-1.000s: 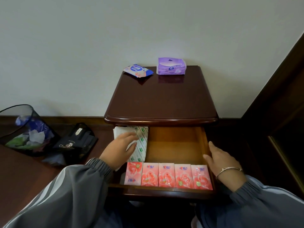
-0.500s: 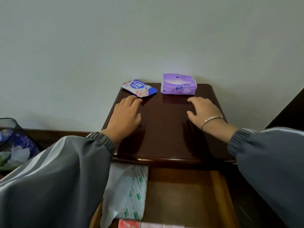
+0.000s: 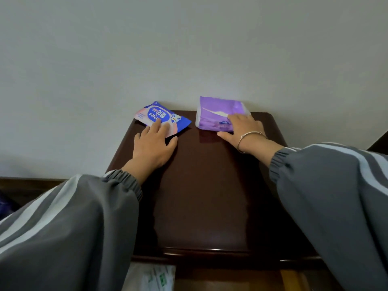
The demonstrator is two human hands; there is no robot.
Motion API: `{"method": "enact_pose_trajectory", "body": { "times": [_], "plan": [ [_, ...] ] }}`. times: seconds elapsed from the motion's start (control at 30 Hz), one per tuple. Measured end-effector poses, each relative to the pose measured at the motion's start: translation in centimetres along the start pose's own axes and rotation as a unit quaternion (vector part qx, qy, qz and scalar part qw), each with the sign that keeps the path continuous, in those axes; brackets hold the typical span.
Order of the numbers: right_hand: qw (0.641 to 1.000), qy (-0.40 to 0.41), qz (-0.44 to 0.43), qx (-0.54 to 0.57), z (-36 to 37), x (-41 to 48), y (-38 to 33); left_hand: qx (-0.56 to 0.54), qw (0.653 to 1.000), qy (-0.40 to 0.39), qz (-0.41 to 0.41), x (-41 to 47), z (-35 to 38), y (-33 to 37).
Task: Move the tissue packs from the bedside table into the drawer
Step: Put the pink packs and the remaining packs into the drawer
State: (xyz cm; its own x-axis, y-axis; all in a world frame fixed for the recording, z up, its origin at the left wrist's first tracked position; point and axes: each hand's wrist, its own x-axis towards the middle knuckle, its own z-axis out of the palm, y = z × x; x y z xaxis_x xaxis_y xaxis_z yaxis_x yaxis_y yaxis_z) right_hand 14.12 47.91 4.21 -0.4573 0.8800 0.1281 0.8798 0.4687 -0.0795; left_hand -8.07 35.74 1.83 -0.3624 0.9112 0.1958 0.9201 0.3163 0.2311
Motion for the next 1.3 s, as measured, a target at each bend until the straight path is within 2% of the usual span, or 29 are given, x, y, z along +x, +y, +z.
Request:
{"method": "enact_pose_trajectory", "body": {
  "times": [0.27,0.47,0.53,0.6,0.67,0.77,0.9,1.0,1.13,1.2,1.3],
  "plan": [
    [0.995,-0.047,-0.079,-0.05,-3.3,-6.7,-0.6,-0.002,0.998,-0.022,0.059,-5.6,-2.8,0.3],
    [0.985,-0.03,-0.129,-0.108,-5.7,-15.4,0.7,0.016,0.993,-0.107,0.056,-11.0,-4.9,-2.2],
    [0.991,0.008,-0.112,-0.075,-6.4,-16.8,1.1,0.022,0.993,-0.085,0.073,-11.0,-6.4,-2.3],
    [0.994,0.055,-0.094,-0.032,-6.5,-17.4,1.3,0.01,0.996,-0.026,0.081,-10.4,-7.8,-1.5],
    [0.996,0.061,-0.062,0.013,-6.1,-16.9,1.1,-0.047,0.998,-0.001,0.04,-9.7,-8.5,-0.2],
    [0.997,0.044,-0.006,0.061,-4.9,-15.3,0.7,-0.127,0.99,-0.018,-0.057,-8.0,-8.6,2.4],
    [0.993,-0.097,0.038,0.059,-1.3,-14.7,1.0,-0.159,0.962,-0.03,-0.218,-5.6,-7.4,5.0],
    [0.993,-0.108,0.025,0.046,0.3,-14.6,1.5,-0.166,0.941,-0.037,-0.293,-4.5,-5.3,6.2],
    [0.994,-0.104,0.017,0.043,0.6,-14.3,1.6,-0.082,0.954,-0.015,-0.288,-3.1,-3.1,7.2],
    [0.994,-0.099,0.014,0.044,0.8,-14.5,1.6,-0.035,0.966,-0.006,-0.257,-2.7,-2.2,7.1],
    [0.995,-0.089,0.008,0.05,0.8,-14.5,1.7,-0.037,0.98,0.004,-0.198,-2.7,-1.7,6.6]
  ]
}}
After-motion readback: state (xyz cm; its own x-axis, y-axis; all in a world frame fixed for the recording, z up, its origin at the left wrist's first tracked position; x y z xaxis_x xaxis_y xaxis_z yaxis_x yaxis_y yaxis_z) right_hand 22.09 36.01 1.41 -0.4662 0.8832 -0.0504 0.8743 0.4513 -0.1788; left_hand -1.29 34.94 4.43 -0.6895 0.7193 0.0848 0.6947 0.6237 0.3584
